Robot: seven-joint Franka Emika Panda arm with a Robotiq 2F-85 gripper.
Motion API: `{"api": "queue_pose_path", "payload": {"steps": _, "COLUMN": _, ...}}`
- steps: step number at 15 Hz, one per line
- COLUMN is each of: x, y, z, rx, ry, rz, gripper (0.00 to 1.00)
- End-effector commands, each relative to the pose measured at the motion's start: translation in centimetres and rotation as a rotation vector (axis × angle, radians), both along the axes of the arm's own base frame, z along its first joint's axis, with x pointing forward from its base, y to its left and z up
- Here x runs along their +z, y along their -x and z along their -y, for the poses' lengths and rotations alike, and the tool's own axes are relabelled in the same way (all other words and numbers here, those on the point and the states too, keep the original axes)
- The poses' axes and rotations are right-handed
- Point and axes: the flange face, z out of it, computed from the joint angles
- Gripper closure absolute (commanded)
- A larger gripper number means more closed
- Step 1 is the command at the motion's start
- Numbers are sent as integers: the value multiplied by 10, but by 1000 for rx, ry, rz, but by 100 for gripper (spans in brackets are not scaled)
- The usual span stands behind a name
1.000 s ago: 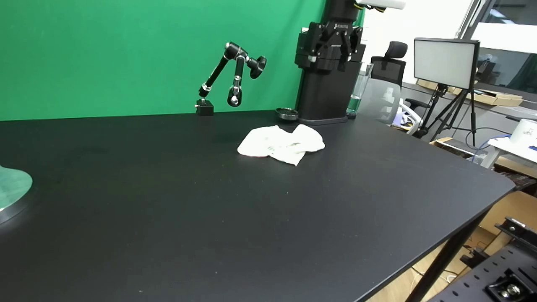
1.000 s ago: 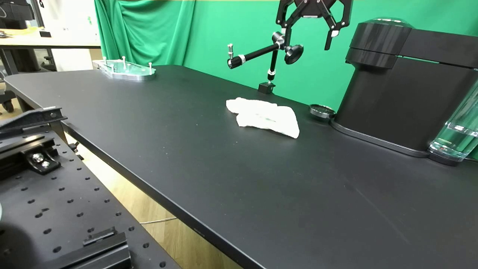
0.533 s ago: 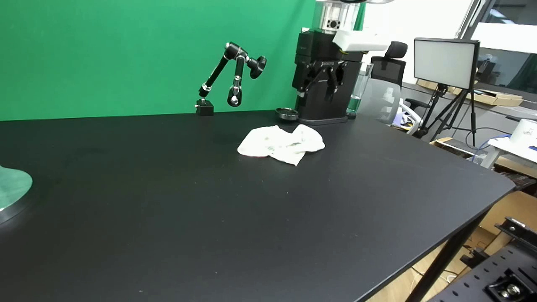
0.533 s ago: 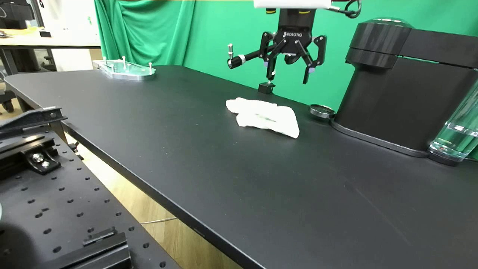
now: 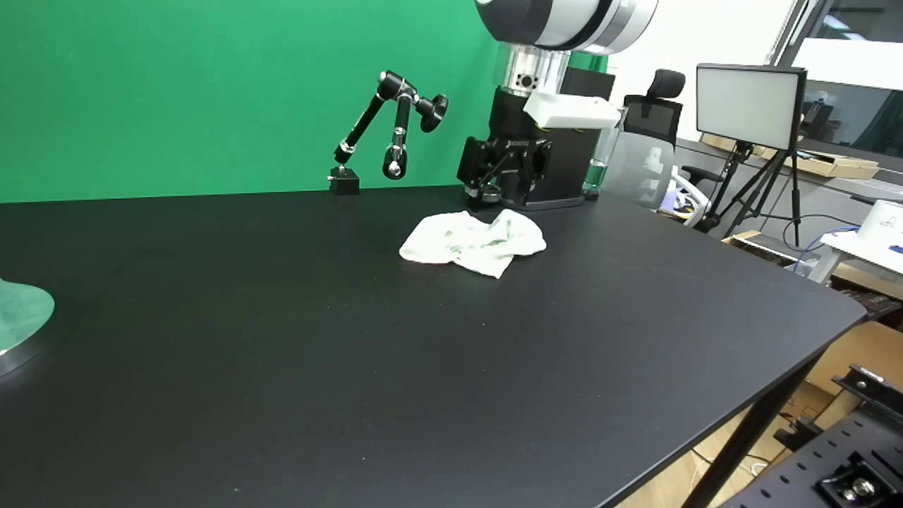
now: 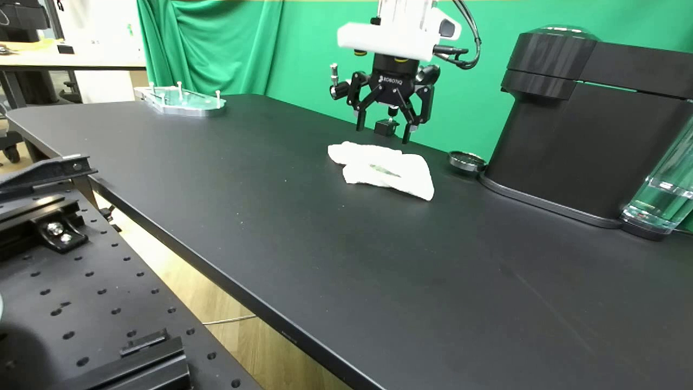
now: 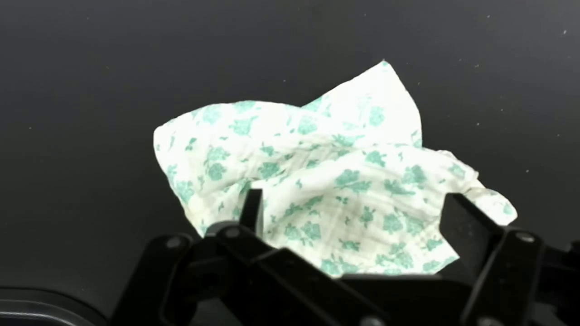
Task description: Pick up the white cloth from the table and put it on the tripod.
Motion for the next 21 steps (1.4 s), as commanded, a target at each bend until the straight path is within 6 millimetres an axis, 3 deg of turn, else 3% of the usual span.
{"api": "queue_pose_path", "payload": {"steps": 1, "x": -6, "y": -4, "z": 4, "rx": -14, "ry": -10, "rz": -3, "gripper": 0}}
{"api": "queue_pose_path", "payload": {"steps": 9, "x": -15, "y": -7, "z": 17, "rx": -57, "ry": -21, "rz": -28, "gripper": 0}}
{"api": "queue_pose_path", "payload": {"steps": 12, "x": -6, "y": -5, "z": 17, "rx": -56, "ry": -48, "rz": -69, "gripper": 0}}
{"api": "queue_pose_path", "payload": {"steps": 13, "x": -16, "y": -2, "z": 14, "rx": -55, "ry": -25, "rz": -50, "gripper": 0}}
{"api": "queue_pose_path", "payload": {"steps": 16, "x": -13, "y": -4, "z": 14, "rx": -54, "ry": -34, "rz": -63, "gripper": 0}}
{"api": "queue_pose_path", "payload": {"steps": 21, "x": -16, "y": -12, "z": 18, "rx": -67, "ry": 10, "rz": 37, "gripper": 0}}
